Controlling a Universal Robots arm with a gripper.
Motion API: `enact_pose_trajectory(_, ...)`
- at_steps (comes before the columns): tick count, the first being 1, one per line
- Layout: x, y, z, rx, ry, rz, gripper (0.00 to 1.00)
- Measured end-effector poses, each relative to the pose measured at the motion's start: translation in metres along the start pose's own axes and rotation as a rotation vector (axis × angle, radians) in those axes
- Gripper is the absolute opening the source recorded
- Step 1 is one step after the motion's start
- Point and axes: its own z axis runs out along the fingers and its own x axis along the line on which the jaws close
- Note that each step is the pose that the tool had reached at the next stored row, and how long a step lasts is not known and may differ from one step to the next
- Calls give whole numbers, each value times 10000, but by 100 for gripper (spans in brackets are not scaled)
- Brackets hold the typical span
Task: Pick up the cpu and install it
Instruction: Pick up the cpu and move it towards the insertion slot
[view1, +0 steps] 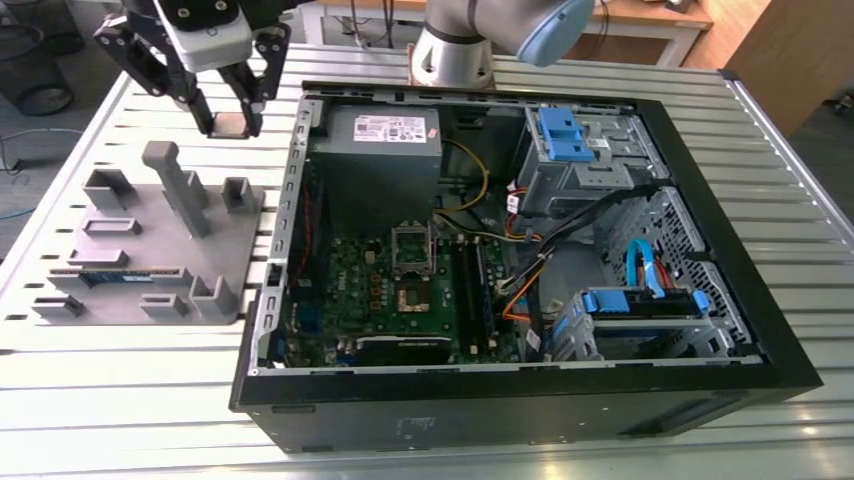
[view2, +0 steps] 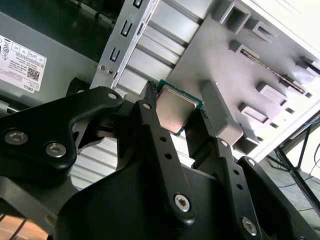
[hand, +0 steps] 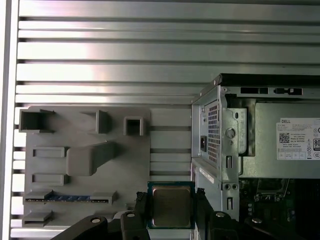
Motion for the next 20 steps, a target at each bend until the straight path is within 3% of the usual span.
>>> enact_pose_trajectory(20,-185,1,2,0,1,0,47)
